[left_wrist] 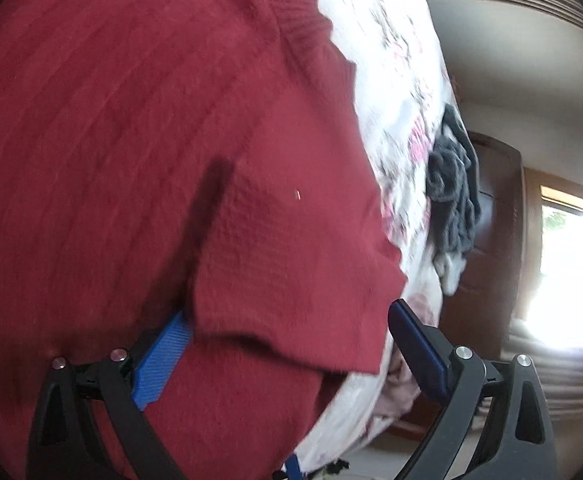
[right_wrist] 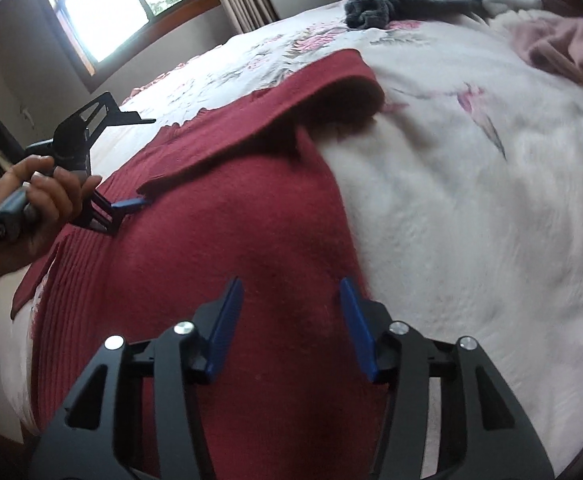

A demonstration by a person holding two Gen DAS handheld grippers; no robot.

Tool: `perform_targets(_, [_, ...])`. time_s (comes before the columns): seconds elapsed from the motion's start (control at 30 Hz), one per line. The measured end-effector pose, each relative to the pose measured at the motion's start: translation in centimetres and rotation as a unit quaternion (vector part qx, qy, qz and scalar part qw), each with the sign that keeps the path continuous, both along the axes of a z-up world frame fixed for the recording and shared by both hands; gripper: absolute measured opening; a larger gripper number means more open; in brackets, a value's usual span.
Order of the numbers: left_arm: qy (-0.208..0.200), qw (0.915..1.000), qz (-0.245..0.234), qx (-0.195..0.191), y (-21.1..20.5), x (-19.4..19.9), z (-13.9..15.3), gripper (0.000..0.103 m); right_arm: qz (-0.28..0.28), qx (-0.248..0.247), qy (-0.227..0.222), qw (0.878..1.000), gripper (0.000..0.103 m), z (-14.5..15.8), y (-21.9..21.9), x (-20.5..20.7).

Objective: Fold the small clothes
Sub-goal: 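Fold the held sleeve across the sweater body with the right gripper, then grasp the other sleeve cuff with the left gripper and lay it across the body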

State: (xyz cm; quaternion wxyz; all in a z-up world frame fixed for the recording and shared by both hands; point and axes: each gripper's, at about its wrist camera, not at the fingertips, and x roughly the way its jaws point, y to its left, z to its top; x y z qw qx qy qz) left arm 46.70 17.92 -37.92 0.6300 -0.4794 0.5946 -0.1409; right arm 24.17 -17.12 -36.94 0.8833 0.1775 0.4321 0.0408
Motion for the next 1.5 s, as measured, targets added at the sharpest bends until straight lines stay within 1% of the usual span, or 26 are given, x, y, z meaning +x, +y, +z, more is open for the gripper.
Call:
perform_targets(0.03, [-0.004, 0.9999, -0.003, 0.016, -0.1, 0.3, 0.3, 0.091, -0.003, 0.007, -0.001, 1.0, 0.047, -0.3, -0.2, -0.1])
perform_targets(0.07, [-0.007, 0.9995, -0.01, 0.03, -0.2, 0.5, 0.6, 0.079, -0.005, 0.014, 0.002, 1.0, 0.046, -0.5, -0.4, 0.0])
perform_targets(0.1, [-0.005, 0.998, -0.026, 0.057, -0.5, 1.0, 0.8, 0.036, -0.01, 0.02, 0.001, 1.0, 0.044, -0.6, -0.7, -0.2])
perform_targets(0.13, [-0.003, 0.9971, -0.032, 0.068, -0.6, 1.3, 0.8, 0.01, -0.016, 0.022, 0.005, 1.0, 0.04, -0.9, -0.8, -0.2])
perform_targets(0.23, [-0.012, 0.9952, -0.047, 0.085, -0.5, 1.9, 1.6, 0.009, -0.018, 0.022, 0.009, 1.0, 0.041, -1.1, -0.7, 0.0])
perform_targets(0.27, [-0.022, 0.9945, -0.052, 0.088, -0.6, 2.0, 2.2, 0.009, -0.016, 0.019, 0.008, 1.0, 0.041, -1.1, -0.5, 0.0])
perform_targets(0.37, [-0.068, 0.9907, -0.071, 0.094, -0.6, 3.2, 5.8, 0.008, -0.013, 0.013, 0.008, 1.0, 0.042, -1.0, -0.3, 0.1])
perform_targets(0.43, [-0.11, 0.9847, -0.085, 0.105, -0.2, 4.2, 9.4, 0.008, -0.012, 0.01, 0.008, 1.0, 0.044, -1.0, -0.2, 0.1])
perform_targets(0.5, [-0.138, 0.98, -0.091, 0.111, 0.4, 4.9, 12.0, 0.008, -0.011, 0.007, 0.008, 1.0, 0.044, -1.0, -0.1, 0.1])
perform_targets(0.57, [-0.171, 0.9728, -0.098, 0.121, 1.6, 5.8, 15.3, 0.008, -0.01, 0.005, 0.008, 1.0, 0.044, -1.0, -0.1, 0.2])
perform_targets(0.63, [-0.193, 0.9666, -0.102, 0.135, 3.1, 6.3, 17.5, 0.008, -0.011, 0.005, 0.008, 1.0, 0.044, -1.0, -0.1, 0.2])
perform_targets(0.7, [-0.205, 0.9621, -0.099, 0.15, 4.8, 6.8, 18.8, 0.008, -0.011, 0.004, 0.008, 1.0, 0.044, -1.0, -0.1, 0.2])
perform_targets(0.73, [-0.206, 0.9616, -0.096, 0.153, 5.4, 7.2, 19.1, 0.008, -0.011, 0.003, 0.008, 1.0, 0.044, -1.0, 0.0, 0.2])
perform_targets(0.83, [-0.201, 0.9619, -0.086, 0.164, 8.1, 7.5, 18.6, 0.008, -0.01, 0.002, 0.009, 1.0, 0.044, -1.1, -0.1, 0.4])
perform_targets(0.9, [-0.189, 0.9635, -0.079, 0.172, 9.8, 7.4, 17.2, 0.008, -0.01, 0.002, 0.009, 1.0, 0.044, -1.1, -0.1, 0.3])
perform_targets(1.0, [-0.158, 0.9694, -0.064, 0.177, 12.5, 6.6, 13.6, 0.008, -0.01, 0.0, 0.009, 1.0, 0.044, -1.1, -0.1, 0.3])
perform_targets(1.03, [-0.142, 0.9723, -0.058, 0.177, 13.9, 6.1, 11.7, 0.008, -0.01, 0.0, 0.009, 1.0, 0.044, -1.1, -0.1, 0.3])
perform_targets(1.07, [-0.134, 0.9736, -0.054, 0.177, 14.3, 5.8, 10.7, 0.008, -0.01, -0.001, 0.009, 1.0, 0.044, -1.1, -0.1, 0.3])
perform_targets(1.1, [-0.121, 0.9752, -0.05, 0.179, 15.2, 5.4, 9.0, 0.008, -0.01, -0.002, 0.009, 1.0, 0.044, -1.1, 0.0, 0.3])
perform_targets(1.17, [-0.101, 0.9777, -0.04, 0.18, 16.3, 4.7, 6.5, 0.008, -0.009, -0.003, 0.009, 1.0, 0.045, -1.1, 0.0, 0.3])
perform_targets(1.3, [-0.064, 0.9786, -0.03, 0.193, 17.7, 3.8, 2.9, 0.008, -0.009, -0.004, 0.01, 1.0, 0.045, -1.0, 0.0, 0.4])
perform_targets(1.37, [-0.046, 0.9767, -0.017, 0.209, 18.2, 3.4, 2.3, 0.017, -0.008, -0.004, 0.011, 1.0, 0.045, -1.0, 0.0, 0.5])
perform_targets(1.4, [-0.036, 0.9716, 0.005, 0.234, 19.0, 2.9, 2.7, 0.02, -0.007, -0.004, 0.011, 1.0, 0.045, -1.1, -0.1, 0.5])
perform_targets(1.43, [-0.04, 0.967, 0.021, 0.251, 19.5, 2.4, 3.6, 0.022, -0.007, -0.004, 0.011, 1.0, 0.045, -1.0, -0.1, 0.5])
perform_targets(1.47, [-0.056, 0.9659, 0.03, 0.251, 19.6, 2.0, 4.7, 0.027, -0.007, -0.003, 0.011, 1.0, 0.045, -1.0, -0.1, 0.5])
perform_targets(1.5, [-0.091, 0.9663, 0.041, 0.237, 19.4, 1.4, 6.2, 0.041, -0.007, -0.004, 0.01, 1.0, 0.045, -1.1, 0.0, 0.5])
